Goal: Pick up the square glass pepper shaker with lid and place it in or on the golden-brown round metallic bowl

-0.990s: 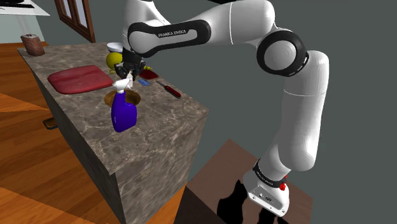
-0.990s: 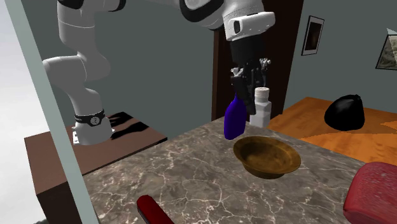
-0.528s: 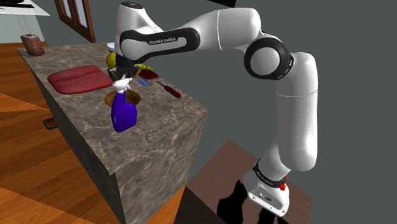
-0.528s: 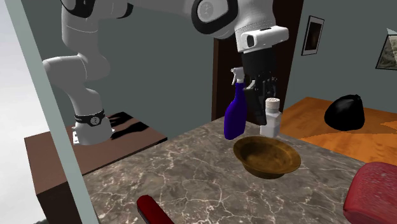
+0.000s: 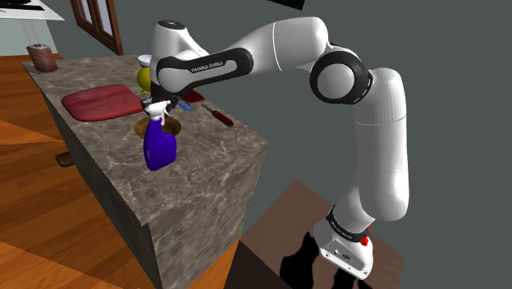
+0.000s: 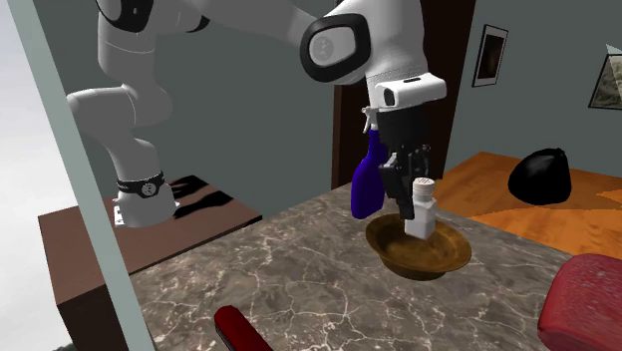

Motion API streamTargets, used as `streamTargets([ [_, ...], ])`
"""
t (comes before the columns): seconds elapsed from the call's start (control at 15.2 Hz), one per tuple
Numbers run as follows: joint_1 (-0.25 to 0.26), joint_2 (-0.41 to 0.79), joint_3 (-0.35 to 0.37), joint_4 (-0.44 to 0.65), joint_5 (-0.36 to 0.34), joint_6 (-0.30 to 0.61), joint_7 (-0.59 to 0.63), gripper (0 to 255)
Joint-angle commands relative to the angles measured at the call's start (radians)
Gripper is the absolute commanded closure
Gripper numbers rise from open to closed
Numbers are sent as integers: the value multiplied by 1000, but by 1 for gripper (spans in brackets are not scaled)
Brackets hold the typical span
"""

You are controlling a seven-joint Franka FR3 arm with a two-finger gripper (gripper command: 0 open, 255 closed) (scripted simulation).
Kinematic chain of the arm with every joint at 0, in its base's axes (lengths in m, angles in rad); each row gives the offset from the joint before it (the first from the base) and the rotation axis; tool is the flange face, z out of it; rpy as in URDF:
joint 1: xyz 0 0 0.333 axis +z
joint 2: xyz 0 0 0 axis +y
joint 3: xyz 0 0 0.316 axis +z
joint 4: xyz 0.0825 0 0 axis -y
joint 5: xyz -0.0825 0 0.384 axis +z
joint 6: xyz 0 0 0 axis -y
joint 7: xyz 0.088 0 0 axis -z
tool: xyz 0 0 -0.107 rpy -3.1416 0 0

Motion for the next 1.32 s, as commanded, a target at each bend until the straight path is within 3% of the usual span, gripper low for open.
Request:
streamTargets([
  [0.0, 1, 2, -1, -8, -1, 11, 2, 255],
  [0.4, 1, 2, -1, -8, -1, 11, 2, 255],
  [0.46, 1, 2, -1, -8, -1, 11, 2, 0],
  [0.79, 1, 2, -1, -8, -1, 11, 2, 0],
  [1.06, -4, -80, 8, -12, 13, -67, -5, 0],
  [1.25, -4, -80, 8, -12, 13, -67, -5, 0],
])
